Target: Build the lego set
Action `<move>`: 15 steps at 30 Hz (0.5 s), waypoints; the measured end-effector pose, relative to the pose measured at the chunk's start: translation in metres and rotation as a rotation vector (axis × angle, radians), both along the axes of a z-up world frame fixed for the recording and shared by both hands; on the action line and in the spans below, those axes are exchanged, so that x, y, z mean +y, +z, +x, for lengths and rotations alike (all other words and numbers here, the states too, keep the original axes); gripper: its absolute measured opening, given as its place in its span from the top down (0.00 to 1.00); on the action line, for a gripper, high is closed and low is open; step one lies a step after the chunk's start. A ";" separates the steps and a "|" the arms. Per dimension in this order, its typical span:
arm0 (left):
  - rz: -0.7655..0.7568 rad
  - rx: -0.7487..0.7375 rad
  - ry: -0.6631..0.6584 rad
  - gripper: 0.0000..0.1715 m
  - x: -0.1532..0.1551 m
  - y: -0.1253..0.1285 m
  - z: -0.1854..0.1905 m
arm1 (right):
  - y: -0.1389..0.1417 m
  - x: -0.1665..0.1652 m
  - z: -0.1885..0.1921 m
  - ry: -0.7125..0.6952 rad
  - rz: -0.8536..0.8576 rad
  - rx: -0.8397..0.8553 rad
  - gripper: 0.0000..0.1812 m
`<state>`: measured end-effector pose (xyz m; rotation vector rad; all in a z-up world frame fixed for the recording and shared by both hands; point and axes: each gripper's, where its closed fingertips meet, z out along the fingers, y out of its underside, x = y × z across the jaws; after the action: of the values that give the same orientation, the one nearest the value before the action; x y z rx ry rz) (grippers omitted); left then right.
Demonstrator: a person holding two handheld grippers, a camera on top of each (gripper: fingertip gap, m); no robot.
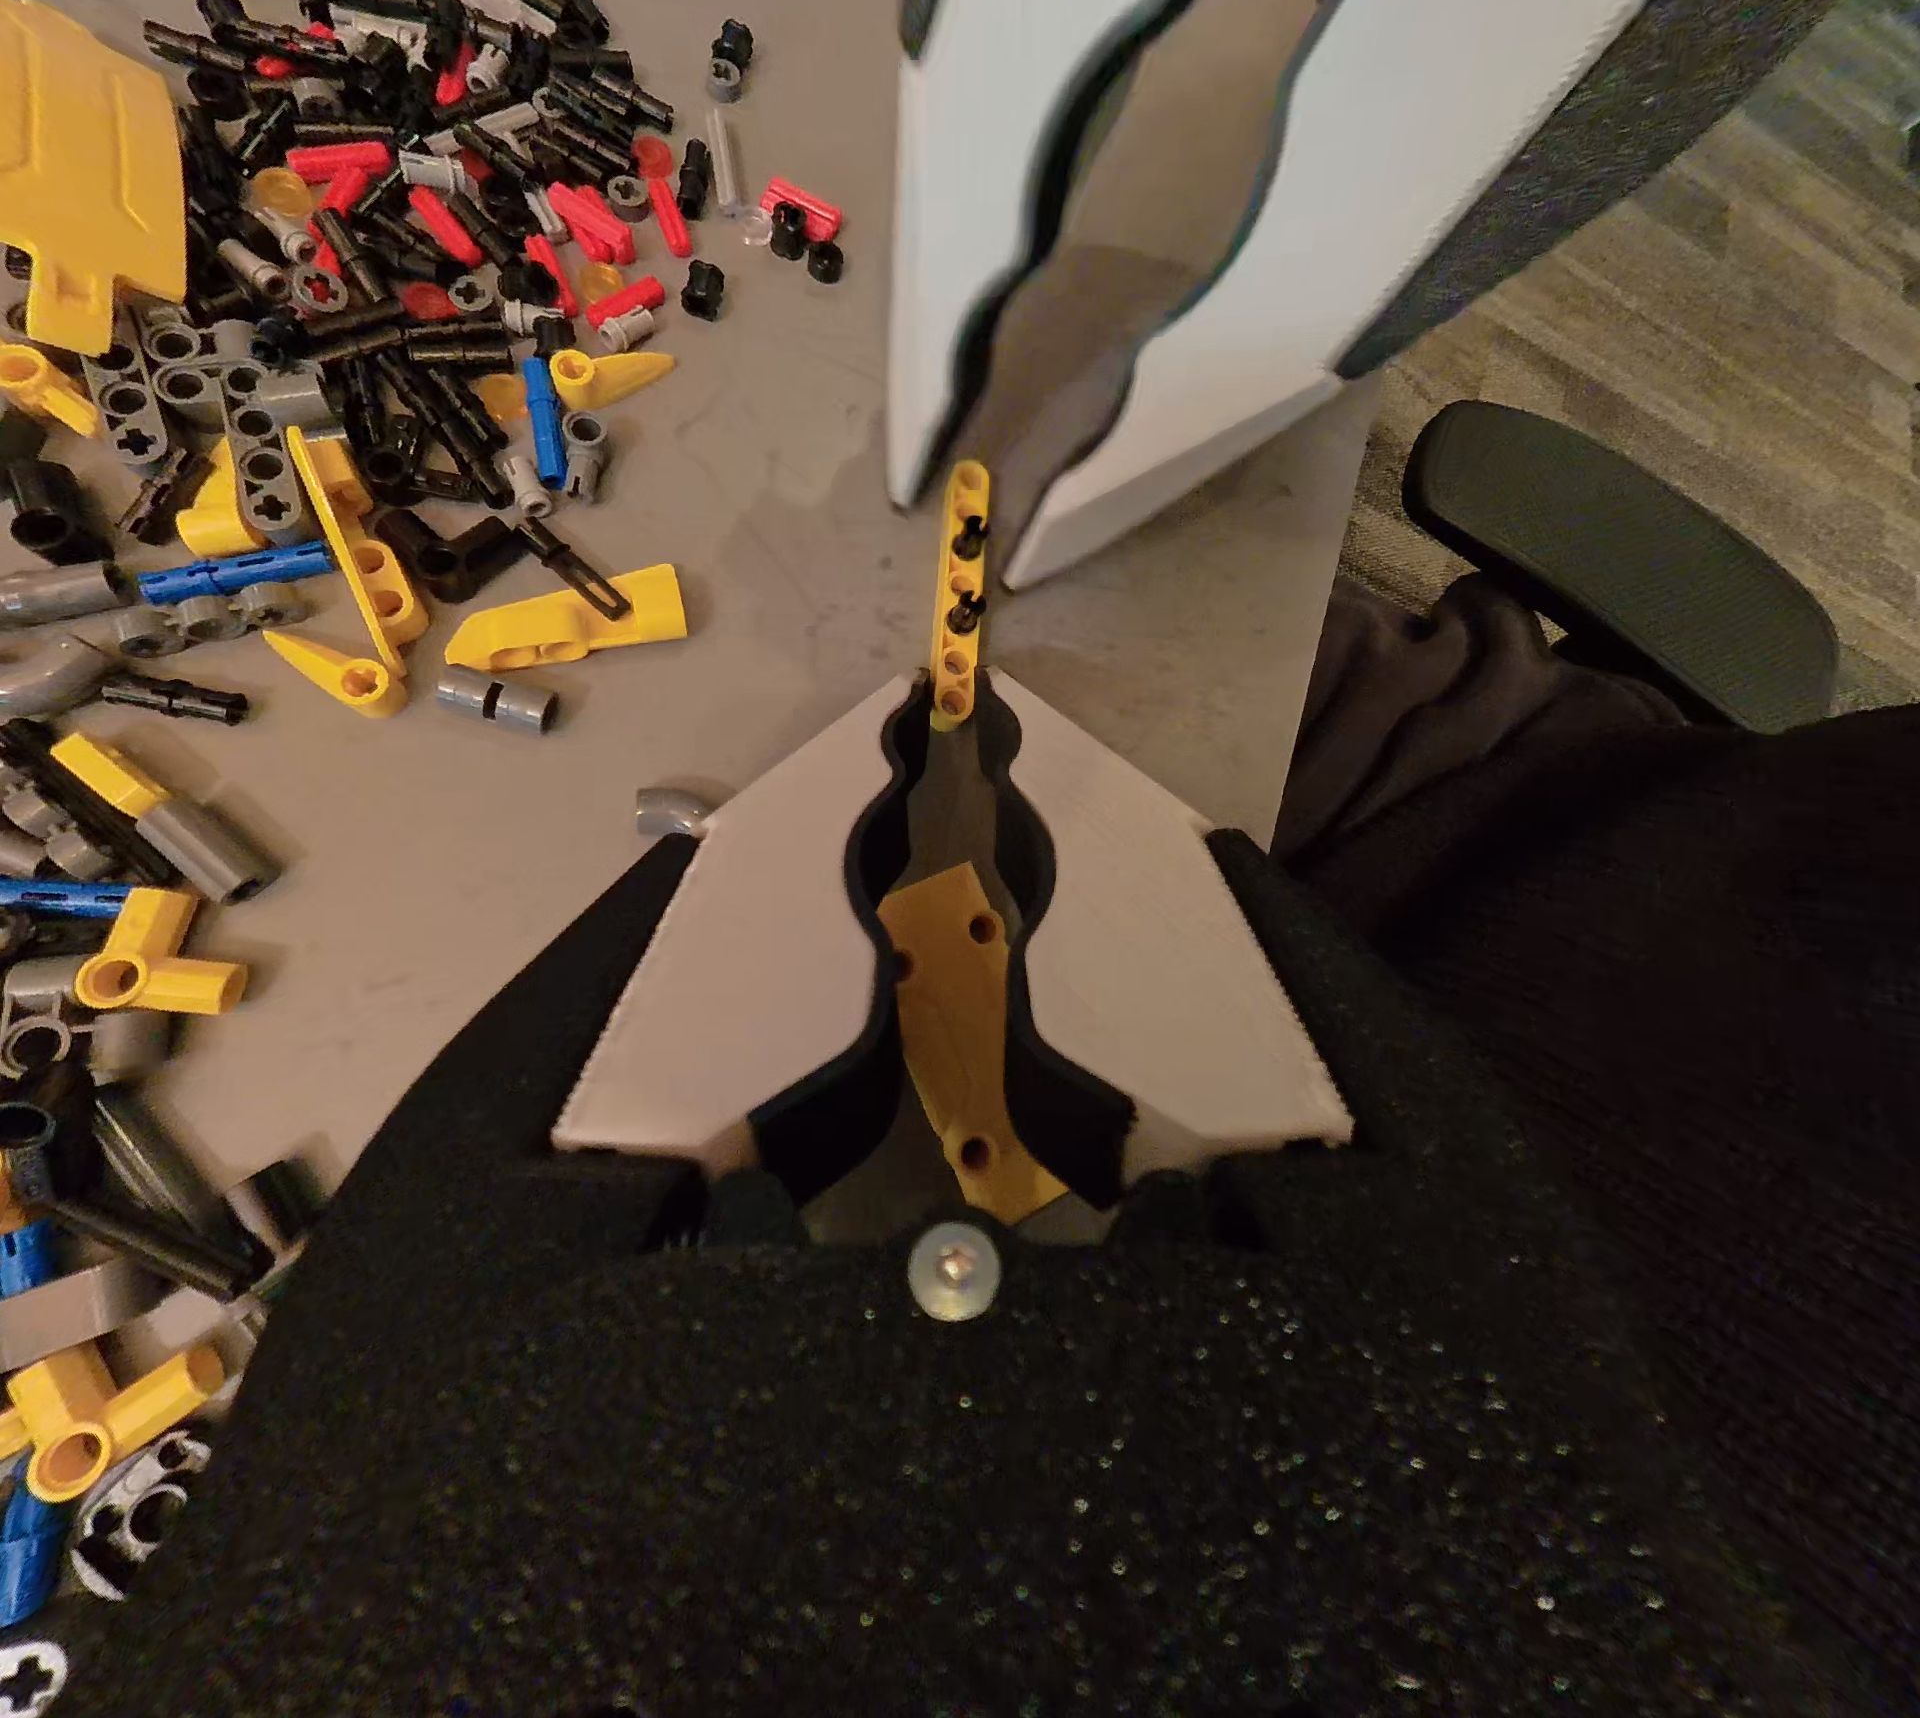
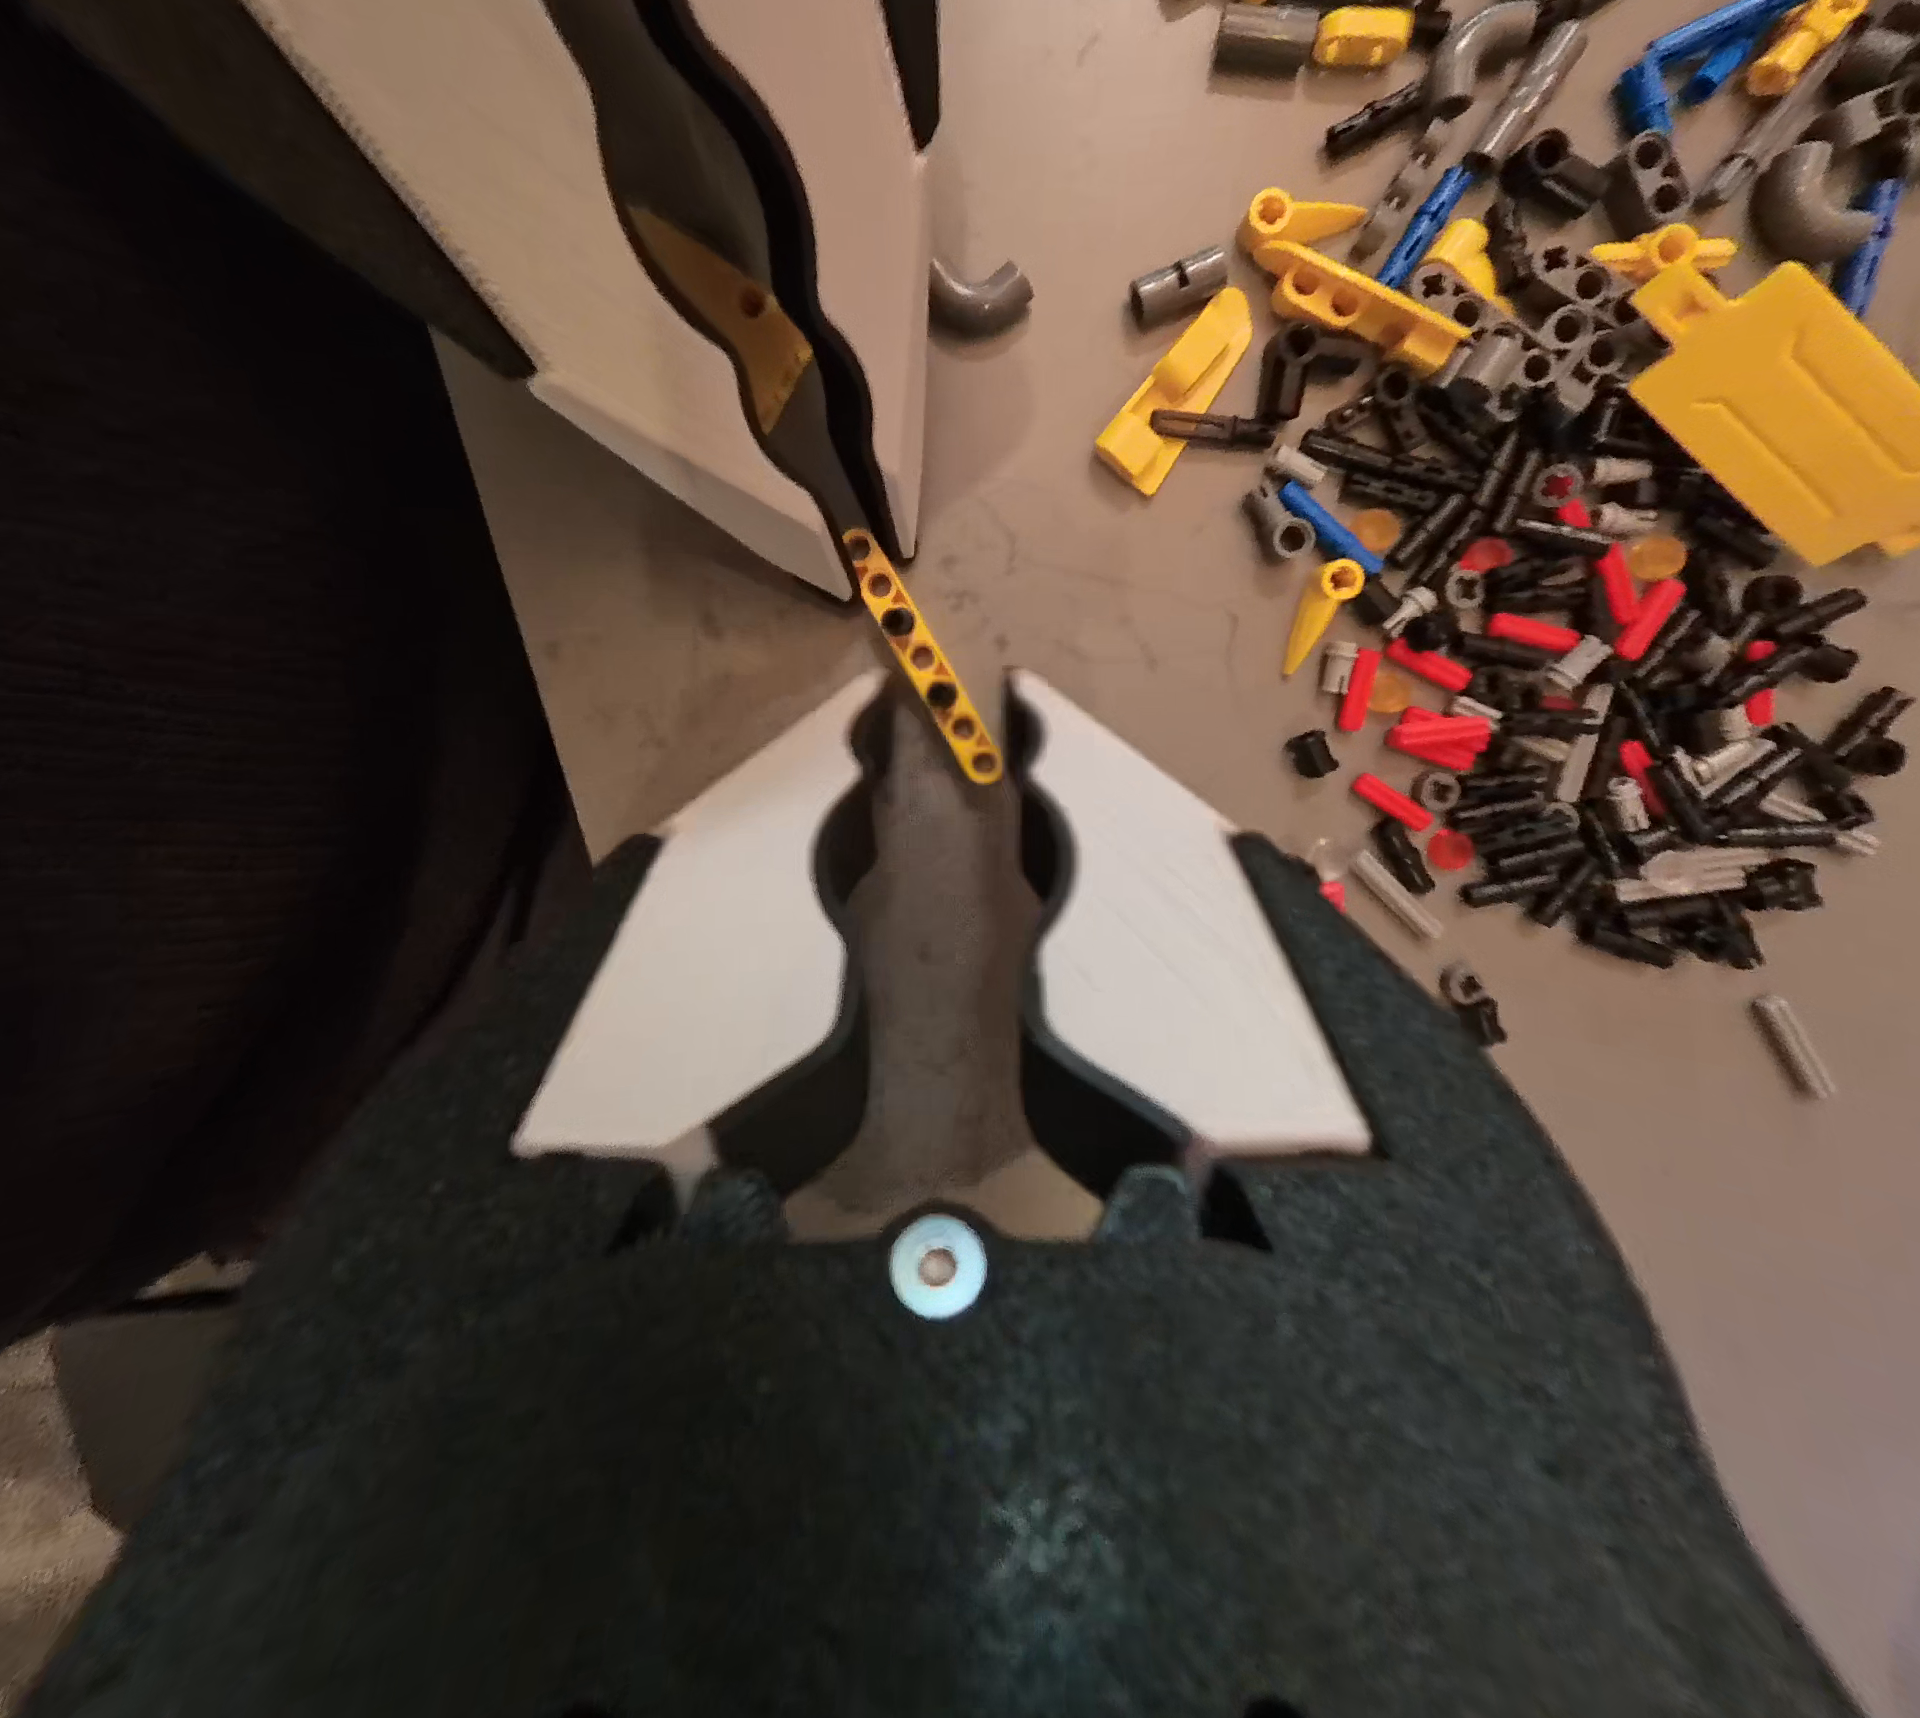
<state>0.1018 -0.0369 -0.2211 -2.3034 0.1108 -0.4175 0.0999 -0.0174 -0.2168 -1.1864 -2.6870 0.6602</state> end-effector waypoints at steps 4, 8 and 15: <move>0.000 -0.001 -0.001 0.96 0.000 0.000 0.000 | 0.008 -0.009 -0.003 0.008 -0.037 0.069 0.87; 0.000 -0.001 -0.001 0.96 0.000 0.000 0.000 | 0.007 -0.014 -0.002 0.044 0.011 0.063 0.94; -0.001 -0.002 -0.003 0.96 0.000 0.000 0.001 | 0.000 -0.017 -0.003 0.062 0.055 0.031 0.97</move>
<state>0.1024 -0.0372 -0.2210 -2.3036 0.1139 -0.4211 0.0969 -0.0341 -0.2166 -1.0749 -2.7079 0.6042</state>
